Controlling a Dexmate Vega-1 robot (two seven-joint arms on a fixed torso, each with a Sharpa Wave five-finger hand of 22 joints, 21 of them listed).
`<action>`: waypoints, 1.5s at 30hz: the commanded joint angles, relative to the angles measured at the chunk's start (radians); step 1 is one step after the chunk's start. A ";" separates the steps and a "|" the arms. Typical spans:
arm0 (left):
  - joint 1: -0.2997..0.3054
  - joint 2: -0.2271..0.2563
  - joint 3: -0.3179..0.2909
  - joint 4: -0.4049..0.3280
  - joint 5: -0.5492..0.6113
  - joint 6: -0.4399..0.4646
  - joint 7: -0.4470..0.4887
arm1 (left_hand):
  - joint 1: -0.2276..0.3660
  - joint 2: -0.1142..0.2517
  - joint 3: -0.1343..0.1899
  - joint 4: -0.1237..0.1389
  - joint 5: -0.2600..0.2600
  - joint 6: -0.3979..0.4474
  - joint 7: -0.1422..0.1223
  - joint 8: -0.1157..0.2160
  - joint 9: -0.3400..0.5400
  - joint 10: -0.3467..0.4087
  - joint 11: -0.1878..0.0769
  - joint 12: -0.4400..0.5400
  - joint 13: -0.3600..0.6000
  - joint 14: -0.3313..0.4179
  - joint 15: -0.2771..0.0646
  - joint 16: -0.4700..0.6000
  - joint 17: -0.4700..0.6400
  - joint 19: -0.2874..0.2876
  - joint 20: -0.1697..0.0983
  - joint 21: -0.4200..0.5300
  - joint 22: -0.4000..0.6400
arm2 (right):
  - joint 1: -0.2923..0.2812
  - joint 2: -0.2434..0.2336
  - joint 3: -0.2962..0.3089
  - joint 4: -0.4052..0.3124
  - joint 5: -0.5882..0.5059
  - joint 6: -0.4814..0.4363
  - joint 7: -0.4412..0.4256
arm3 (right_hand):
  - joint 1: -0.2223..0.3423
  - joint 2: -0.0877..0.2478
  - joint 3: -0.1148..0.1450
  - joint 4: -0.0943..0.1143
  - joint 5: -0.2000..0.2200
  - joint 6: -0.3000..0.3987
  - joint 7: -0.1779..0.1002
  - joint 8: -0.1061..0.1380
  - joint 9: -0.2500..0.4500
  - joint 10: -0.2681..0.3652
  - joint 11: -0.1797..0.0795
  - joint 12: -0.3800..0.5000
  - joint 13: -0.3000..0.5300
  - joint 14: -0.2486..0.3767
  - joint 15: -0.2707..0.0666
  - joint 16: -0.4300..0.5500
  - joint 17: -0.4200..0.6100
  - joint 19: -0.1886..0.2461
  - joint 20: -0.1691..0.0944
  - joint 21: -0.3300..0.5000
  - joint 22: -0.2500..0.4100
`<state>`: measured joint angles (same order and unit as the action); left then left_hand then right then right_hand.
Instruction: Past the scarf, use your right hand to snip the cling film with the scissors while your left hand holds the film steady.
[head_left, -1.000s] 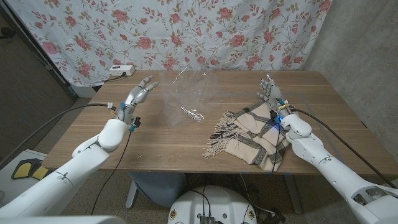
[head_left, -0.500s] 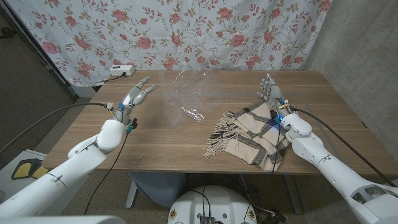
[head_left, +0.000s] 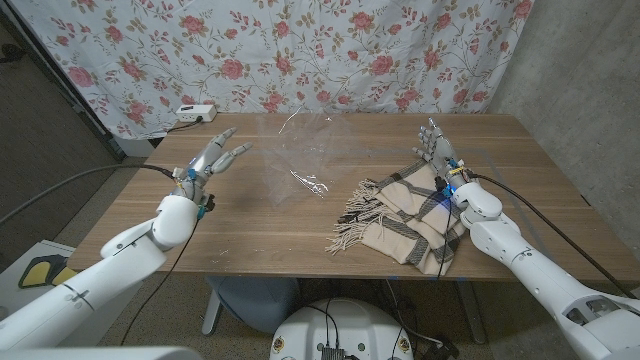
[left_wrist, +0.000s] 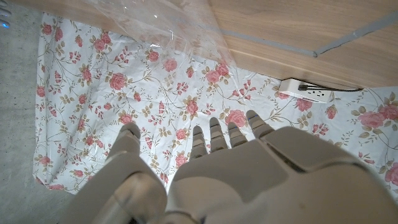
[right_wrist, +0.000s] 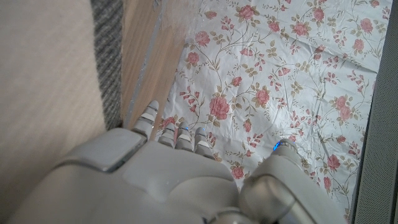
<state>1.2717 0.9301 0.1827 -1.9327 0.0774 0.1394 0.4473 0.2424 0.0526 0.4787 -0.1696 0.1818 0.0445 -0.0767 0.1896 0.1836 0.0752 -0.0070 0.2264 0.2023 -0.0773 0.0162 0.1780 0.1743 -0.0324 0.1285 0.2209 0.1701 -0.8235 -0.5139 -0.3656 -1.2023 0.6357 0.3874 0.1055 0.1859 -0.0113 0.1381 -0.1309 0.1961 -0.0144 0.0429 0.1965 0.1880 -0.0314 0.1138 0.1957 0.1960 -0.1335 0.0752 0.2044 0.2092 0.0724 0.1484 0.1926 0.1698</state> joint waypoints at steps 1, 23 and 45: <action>0.068 0.031 -0.038 -0.090 0.047 0.149 0.018 | 0.011 -0.005 0.004 0.004 0.000 -0.006 -0.002 0.000 0.004 -0.001 0.007 0.003 0.004 -0.014 0.006 -0.001 0.002 -0.002 0.004 -0.008 0.003 | -0.002 -0.004 0.001 -0.002 -0.005 0.008 -0.002 | 0.014 0.001 0.006 -0.004 -0.004 -0.003 0.000 0.000 0.005 0.005 0.002 0.008 0.003 0.002 -0.006 0.005 0.002 -0.012 0.011 0.000 0.002; 0.180 0.083 -0.058 -0.214 0.182 0.398 0.051 | 0.014 -0.009 0.003 0.007 -0.001 -0.008 0.002 0.001 0.004 -0.004 0.009 0.003 0.006 -0.022 0.010 0.000 0.002 -0.006 0.004 -0.015 0.004 | 0.028 0.004 -0.014 0.032 -0.013 0.007 0.022 | 0.020 0.004 0.007 -0.004 -0.004 0.000 -0.002 0.001 0.005 0.005 0.002 0.008 0.002 -0.001 -0.004 0.003 0.001 -0.022 0.010 -0.005 0.002; 0.234 0.064 -0.029 -0.217 0.303 0.476 0.134 | 0.021 -0.010 0.004 0.009 -0.001 0.007 -0.004 0.008 0.004 0.017 0.001 0.012 0.008 -0.019 0.003 0.006 0.003 -0.002 0.004 -0.020 0.004 | 0.018 -0.006 -0.011 0.007 -0.011 -0.008 0.014 | 0.023 0.007 0.008 -0.004 -0.004 -0.001 -0.003 0.001 0.005 0.005 0.000 0.008 0.002 -0.003 -0.003 0.002 0.000 -0.024 0.009 -0.005 0.002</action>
<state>1.4807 1.0096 0.1334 -2.1570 0.3187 0.5879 0.5266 0.2516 0.0434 0.4828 -0.1654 0.1818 0.0433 -0.0756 0.1896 0.1836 0.0806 -0.0018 0.2277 0.2072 -0.0913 0.0231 0.1780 0.1743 -0.0323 0.1286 0.2033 0.1700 -0.8000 -0.5119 -0.3785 -1.1805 0.6221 0.3917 0.1218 0.1951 -0.0020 0.1423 -0.1351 0.1923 -0.0107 0.0392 0.1965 0.1880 -0.0260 0.1086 0.2035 0.1941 -0.1283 0.0701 0.2043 0.2095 0.0581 0.1555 0.1886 0.1698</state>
